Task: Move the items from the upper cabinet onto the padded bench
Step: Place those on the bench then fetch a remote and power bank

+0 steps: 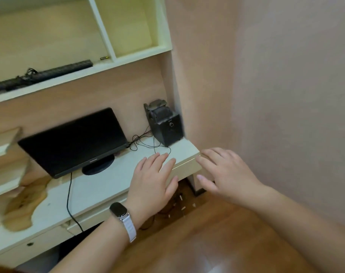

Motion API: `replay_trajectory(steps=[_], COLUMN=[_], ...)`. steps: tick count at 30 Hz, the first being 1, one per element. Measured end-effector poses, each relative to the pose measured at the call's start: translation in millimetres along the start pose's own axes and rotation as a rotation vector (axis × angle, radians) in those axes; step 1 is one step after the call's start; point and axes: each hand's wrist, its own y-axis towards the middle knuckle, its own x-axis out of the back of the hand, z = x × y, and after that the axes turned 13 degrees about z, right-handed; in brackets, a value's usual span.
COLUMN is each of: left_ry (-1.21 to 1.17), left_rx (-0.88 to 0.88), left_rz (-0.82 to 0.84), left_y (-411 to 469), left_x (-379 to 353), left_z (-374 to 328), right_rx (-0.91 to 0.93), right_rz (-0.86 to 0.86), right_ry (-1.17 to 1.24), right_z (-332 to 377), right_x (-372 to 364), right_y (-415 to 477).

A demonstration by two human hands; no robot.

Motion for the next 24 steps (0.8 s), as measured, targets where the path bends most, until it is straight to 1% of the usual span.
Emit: replay_trajectory(steps=[6,9,13,20,24], left_ry=[0.014,0.011,-0.012,-0.056,-0.069], left_rx=[0.031,0.036,-0.012,-0.065,-0.048], left_rz=[-0.062,-0.102,-0.168,-0.384,-0.424], left_y=[37.2,66.0,107.6,192.5,228.8], left_x=[0.1,-2.8,-2.9,10.4,20.9], left_z=[38.9,66.1,112.2,210.0,253.1], right_rx=[0.033,0.033,-0.012,-0.051,-0.059], right_rz=[0.001,0.016,0.012,-0.089,-0.148], right_ry=[-0.006,-0.055,-0.117,-0.170,-0.182], right_z=[-10.0,-12.9,-10.6,5.4,7.4], right_x=[7.5,9.0,15.8,28.6,36.6], right_y=[61.2,97.8,155.1,263.5,310.1])
